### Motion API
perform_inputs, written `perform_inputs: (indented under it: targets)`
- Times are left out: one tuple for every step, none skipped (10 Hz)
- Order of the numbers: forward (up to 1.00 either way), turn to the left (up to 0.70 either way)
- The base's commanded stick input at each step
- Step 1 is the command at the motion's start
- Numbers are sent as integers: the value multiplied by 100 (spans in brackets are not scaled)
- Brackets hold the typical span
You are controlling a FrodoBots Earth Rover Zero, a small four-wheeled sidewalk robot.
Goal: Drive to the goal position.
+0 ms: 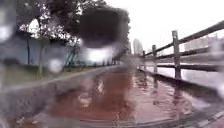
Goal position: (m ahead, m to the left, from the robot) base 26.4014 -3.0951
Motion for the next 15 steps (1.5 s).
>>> perform_inputs:
  targets:
    - [100, 1]
    - [100, 1]
    - [100, 1]
    - [100, 1]
    - [100, 1]
    - [100, 1]
    - [100, 1]
    - [100, 1]
    - [100, 1]
    - [100, 1]
    - [100, 1]
    - [100, 1]
    - [100, 1]
    - [100, 1]
    - [100, 1]
